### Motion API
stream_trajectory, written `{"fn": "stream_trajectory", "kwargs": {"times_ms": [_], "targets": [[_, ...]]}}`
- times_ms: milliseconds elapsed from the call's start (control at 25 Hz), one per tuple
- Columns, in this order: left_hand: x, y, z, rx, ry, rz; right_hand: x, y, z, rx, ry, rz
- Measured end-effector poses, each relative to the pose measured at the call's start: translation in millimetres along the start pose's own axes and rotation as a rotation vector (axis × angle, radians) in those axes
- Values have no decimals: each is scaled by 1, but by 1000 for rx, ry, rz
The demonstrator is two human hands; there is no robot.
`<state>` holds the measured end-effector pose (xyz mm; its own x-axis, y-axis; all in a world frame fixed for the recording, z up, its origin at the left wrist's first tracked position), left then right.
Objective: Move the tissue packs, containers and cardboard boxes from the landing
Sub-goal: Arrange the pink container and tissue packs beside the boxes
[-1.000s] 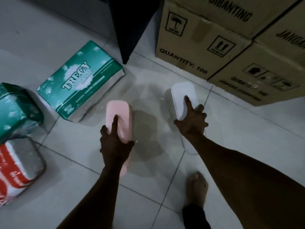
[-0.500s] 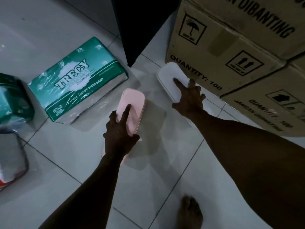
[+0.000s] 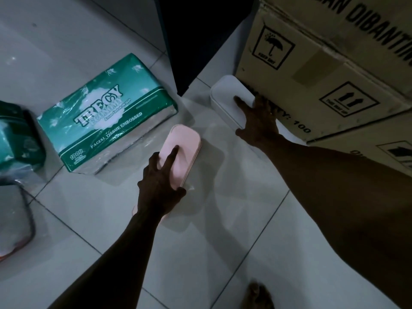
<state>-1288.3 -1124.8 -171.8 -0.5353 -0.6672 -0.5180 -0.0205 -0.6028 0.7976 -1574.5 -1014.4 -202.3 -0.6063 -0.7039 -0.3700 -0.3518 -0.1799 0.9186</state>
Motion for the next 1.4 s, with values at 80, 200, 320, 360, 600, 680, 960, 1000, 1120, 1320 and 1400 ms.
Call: {"fn": "stream_trajectory", "kwargs": {"times_ms": [80, 200, 320, 360, 600, 680, 960, 1000, 1120, 1320, 1400], "targets": [[1, 1, -2, 7, -9, 4, 1, -5, 2, 3, 17, -5], [3, 1, -5, 19, -12, -1, 3, -7, 4, 10, 33, -33], [3, 2, -8, 27, -23, 11, 4, -4, 6, 0, 30, -76], [3, 2, -8, 33, -31, 13, 4, -2, 6, -2, 33, -91], [3, 16, 7, 183, -147, 19, -19, 4, 8, 73, 6, 36], [6, 26, 20, 248, -215, 18, -42, 2, 16, 132, -22, 157], [4, 63, 91, 445, -453, -26, -126, 19, 19, 391, -12, 176], [3, 70, 104, 475, -498, -43, -137, 24, 18, 407, -22, 173], [11, 85, 139, 547, -628, -91, -161, 30, 21, 437, -118, 148], [57, 86, 183, 663, -838, -132, -188, 16, 33, 432, -333, 138], [74, 80, 197, 731, -926, -127, -199, 3, 32, 446, -420, 164]]}}
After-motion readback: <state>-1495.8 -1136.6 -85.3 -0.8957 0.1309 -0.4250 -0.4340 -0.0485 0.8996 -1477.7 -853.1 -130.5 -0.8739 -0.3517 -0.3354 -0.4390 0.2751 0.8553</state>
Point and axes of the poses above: each hand's wrist, its own x-axis towards the middle knuckle, its own y-axis out of the back of the hand, z = x × y, the point moved 1 cm from there along x, towards the middle knuckle, and after that the axes turned 8 degrees about y, right-handed, at the moved point
